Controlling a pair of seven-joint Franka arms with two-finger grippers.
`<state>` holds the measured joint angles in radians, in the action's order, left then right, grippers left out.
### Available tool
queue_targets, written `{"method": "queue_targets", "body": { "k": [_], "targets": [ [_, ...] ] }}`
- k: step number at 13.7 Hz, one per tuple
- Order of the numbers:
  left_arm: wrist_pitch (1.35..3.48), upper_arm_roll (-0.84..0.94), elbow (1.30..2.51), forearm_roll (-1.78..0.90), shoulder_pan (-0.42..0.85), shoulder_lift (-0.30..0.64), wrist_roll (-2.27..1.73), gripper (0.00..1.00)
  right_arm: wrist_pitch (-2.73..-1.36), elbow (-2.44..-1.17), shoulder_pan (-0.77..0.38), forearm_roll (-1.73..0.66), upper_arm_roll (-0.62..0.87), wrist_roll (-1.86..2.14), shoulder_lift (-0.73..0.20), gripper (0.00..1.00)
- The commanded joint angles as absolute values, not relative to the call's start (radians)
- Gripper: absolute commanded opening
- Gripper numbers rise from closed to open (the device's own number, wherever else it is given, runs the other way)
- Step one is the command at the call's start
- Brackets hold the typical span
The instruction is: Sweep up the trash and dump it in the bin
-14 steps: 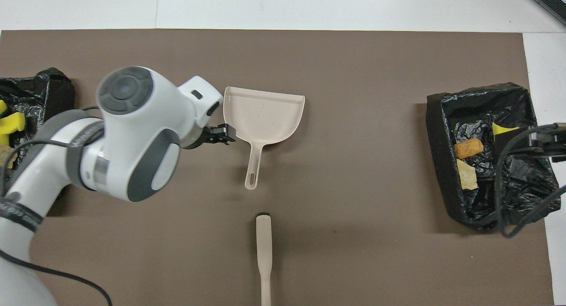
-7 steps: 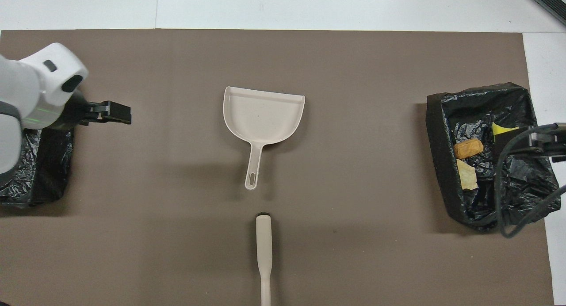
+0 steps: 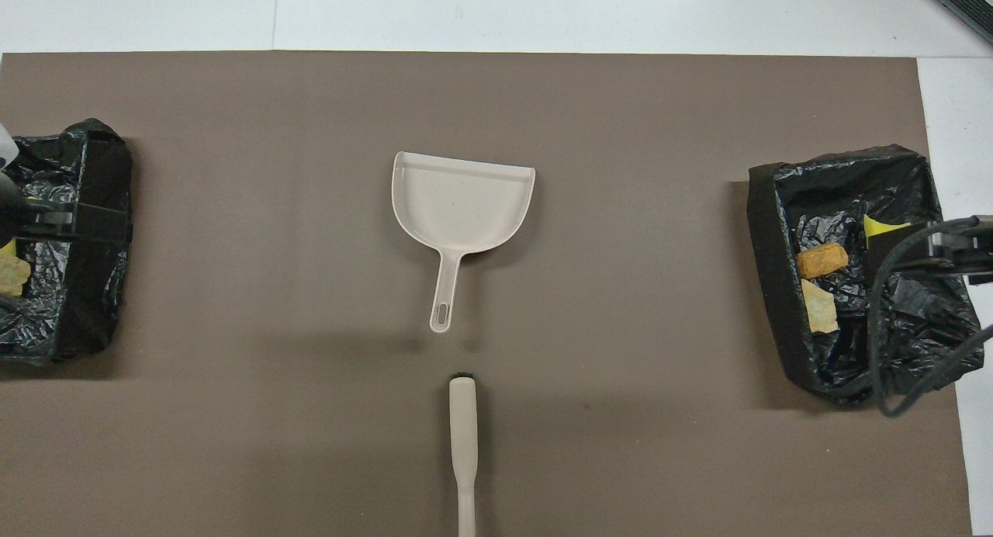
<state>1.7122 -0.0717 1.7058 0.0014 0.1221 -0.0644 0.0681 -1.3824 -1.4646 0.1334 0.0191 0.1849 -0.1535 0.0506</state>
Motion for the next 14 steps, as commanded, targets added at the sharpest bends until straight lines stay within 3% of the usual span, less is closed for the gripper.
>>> {"method": "queue_targets", "body": {
  "k": [1, 4, 8, 14],
  "targets": [
    [1.661, -0.066, 1.686, 0.034, 0.120, -0.069, 0.081, 1.00, -1.393, -1.470, 0.147, 0.006, 0.190, -0.124, 0.052, 1.00],
    [1.667, -0.066, 1.723, 0.034, 0.127, -0.094, 0.093, 1.00, -1.393, -1.470, 0.147, 0.006, 0.190, -0.124, 0.052, 1.00],
    [1.550, -0.063, 1.629, 0.026, 0.118, -0.077, 0.115, 1.00, -1.393, -1.470, 0.147, 0.006, 0.190, -0.124, 0.052, 1.00],
    [1.540, -0.078, 1.637, 0.017, 0.114, -0.081, 0.150, 1.00, -1.393, -1.470, 0.147, 0.006, 0.190, -0.124, 0.052, 1.00]
  ]
}}
